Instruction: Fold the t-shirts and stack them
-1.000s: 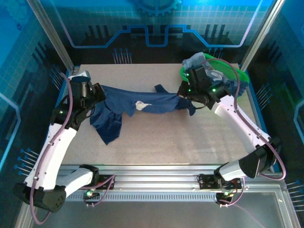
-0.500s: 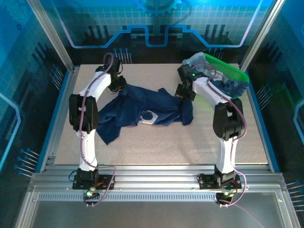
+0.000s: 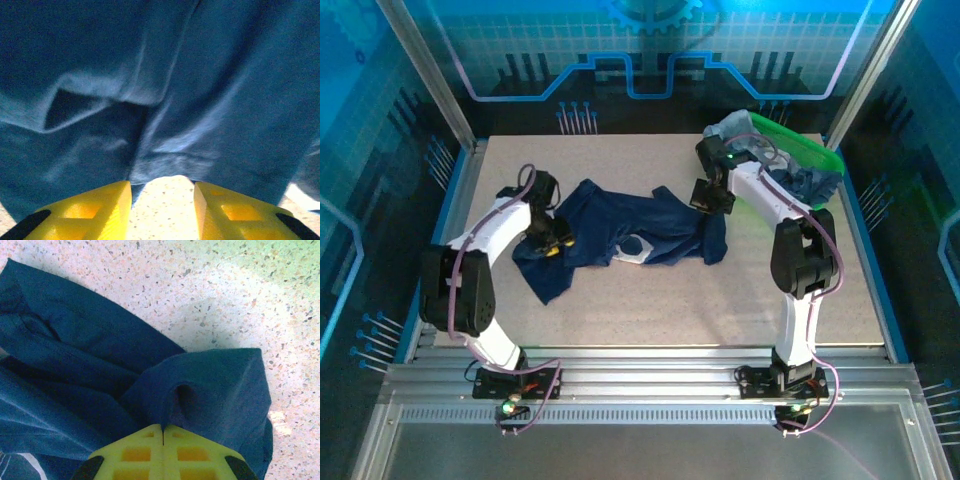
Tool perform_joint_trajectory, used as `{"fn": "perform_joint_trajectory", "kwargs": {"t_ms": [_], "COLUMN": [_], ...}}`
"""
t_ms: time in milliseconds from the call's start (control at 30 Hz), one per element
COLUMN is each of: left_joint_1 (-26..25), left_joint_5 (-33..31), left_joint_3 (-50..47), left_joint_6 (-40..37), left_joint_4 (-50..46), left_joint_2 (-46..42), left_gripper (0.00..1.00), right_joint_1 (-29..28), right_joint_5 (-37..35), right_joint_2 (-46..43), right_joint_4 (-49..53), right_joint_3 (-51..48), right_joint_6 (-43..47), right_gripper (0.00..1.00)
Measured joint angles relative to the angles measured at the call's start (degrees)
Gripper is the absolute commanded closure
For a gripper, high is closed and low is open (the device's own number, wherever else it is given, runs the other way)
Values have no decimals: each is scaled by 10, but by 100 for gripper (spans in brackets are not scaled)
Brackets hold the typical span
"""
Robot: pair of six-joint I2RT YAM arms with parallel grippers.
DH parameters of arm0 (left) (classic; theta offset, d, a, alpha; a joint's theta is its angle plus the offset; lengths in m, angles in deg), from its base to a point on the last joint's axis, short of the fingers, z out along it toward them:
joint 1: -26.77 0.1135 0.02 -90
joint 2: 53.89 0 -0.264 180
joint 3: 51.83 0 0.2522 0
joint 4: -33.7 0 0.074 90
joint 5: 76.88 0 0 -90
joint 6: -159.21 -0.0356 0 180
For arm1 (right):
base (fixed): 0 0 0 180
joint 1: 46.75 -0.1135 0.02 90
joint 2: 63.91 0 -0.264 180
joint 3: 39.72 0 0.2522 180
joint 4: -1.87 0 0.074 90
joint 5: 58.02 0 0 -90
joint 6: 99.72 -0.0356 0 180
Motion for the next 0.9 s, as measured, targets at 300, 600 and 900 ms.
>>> {"fn": "perform_joint_trajectory", "kwargs": {"t_ms": [300, 600, 900], "left_joint_1": [1, 1, 1], "left_joint_5": [24, 23, -65], "left_joint_3": [-44, -48, -32], "left_joint_6": [3, 2, 61], "left_joint_4": [56, 92, 88], "left_joint_2": [36, 40, -160], "left_gripper": [60, 100, 100], "right_joint_1": [0, 0, -24], "right_joint_5": [13, 17, 28], "right_joint_2": [0, 0, -35], "right_joint_4": [0, 0, -3], "right_joint_3": [-1, -12, -45], "right_joint_6": [4, 4, 25], "right_gripper": [100, 100, 95]}}
